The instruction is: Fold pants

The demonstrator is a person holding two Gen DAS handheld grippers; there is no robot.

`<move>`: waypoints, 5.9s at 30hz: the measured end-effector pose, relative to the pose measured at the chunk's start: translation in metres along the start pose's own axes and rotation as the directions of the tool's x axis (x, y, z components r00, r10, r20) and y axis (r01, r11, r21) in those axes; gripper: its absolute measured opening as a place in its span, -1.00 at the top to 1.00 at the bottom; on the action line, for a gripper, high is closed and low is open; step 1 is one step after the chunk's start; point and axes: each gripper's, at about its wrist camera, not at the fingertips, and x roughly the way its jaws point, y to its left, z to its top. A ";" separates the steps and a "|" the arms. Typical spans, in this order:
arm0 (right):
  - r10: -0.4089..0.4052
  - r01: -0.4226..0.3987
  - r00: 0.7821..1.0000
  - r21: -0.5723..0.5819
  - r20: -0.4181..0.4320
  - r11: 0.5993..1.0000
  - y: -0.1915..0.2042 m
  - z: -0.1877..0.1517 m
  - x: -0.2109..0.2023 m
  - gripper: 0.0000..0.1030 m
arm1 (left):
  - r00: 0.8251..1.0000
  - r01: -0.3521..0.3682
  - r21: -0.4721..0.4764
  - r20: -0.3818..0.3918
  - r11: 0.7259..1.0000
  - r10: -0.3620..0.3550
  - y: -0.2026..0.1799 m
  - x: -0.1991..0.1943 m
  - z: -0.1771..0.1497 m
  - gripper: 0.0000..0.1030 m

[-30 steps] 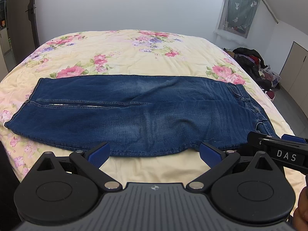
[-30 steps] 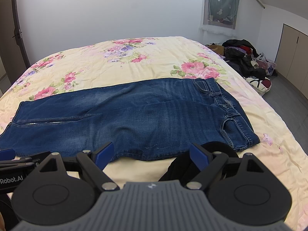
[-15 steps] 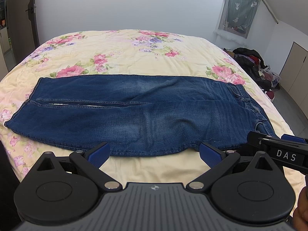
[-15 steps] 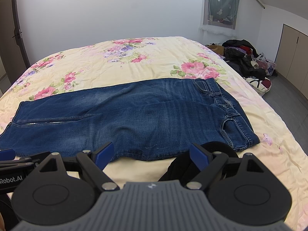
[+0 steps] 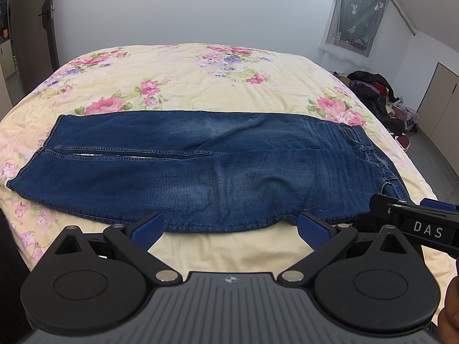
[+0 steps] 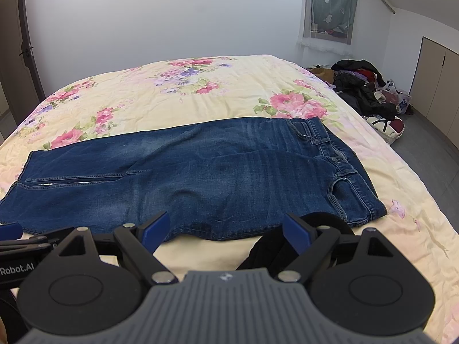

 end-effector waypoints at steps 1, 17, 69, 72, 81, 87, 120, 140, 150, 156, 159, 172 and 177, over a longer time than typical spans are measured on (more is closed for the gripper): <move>0.000 0.000 1.000 0.000 0.000 1.000 0.000 0.000 0.000 -0.59 | 1.000 0.000 0.000 0.000 1.000 0.000 0.000 0.000 0.000 -1.00; 0.056 -0.064 0.997 0.165 0.047 0.984 -0.094 0.013 0.056 -0.60 | 0.999 -0.024 -0.232 -0.038 0.972 0.016 0.081 0.041 0.003 -1.00; 0.289 -0.234 0.948 0.907 0.133 0.350 -0.352 -0.089 0.225 0.85 | 0.971 0.229 -0.963 0.237 0.145 0.042 0.362 0.170 -0.085 0.86; 0.293 -0.307 0.933 0.886 0.208 0.347 -0.355 -0.068 0.212 0.89 | 0.965 0.248 -0.948 0.260 0.201 0.031 0.359 0.158 -0.062 0.86; 0.301 -0.369 0.912 0.875 0.277 0.313 -0.358 -0.029 0.201 0.89 | 0.966 0.248 -0.930 0.260 0.273 0.010 0.361 0.150 -0.023 0.88; 0.322 -0.425 0.885 0.866 0.335 0.266 -0.366 0.005 0.204 0.89 | 0.962 0.254 -0.916 0.272 0.312 0.014 0.361 0.153 0.020 0.89; 0.308 -0.405 0.913 0.498 0.268 0.767 -0.150 0.132 0.415 0.45 | 0.955 -0.047 -0.814 0.134 0.579 0.265 0.462 0.226 0.233 -0.80; 0.320 -0.371 0.928 0.401 0.191 0.838 -0.123 0.124 0.422 0.36 | 0.994 -0.051 -0.784 0.020 0.619 0.108 0.420 0.286 0.098 -0.78; 0.344 -0.384 0.923 0.390 0.171 0.837 -0.118 0.123 0.431 0.32 | 0.988 -0.007 -0.903 0.060 0.430 0.141 0.431 0.290 0.080 0.95; 0.350 -0.388 0.922 0.391 0.167 0.835 -0.118 0.125 0.431 0.31 | 0.951 0.173 -0.881 0.266 0.440 0.157 0.418 0.243 0.074 0.96; 0.352 -0.389 0.921 0.393 0.165 0.834 -0.117 0.126 0.431 0.31 | 0.958 0.123 -0.884 0.224 0.450 0.179 0.417 0.239 0.068 0.95; 0.357 -0.387 0.922 0.370 0.148 0.845 -0.113 0.126 0.437 0.31 | 0.956 -0.052 -0.917 0.069 0.397 0.284 0.432 0.244 0.035 0.77; 0.359 -0.385 0.923 0.349 0.139 0.855 -0.109 0.127 0.438 0.31 | 0.979 -0.018 -0.910 0.067 0.413 0.192 0.412 0.243 0.033 0.03</move>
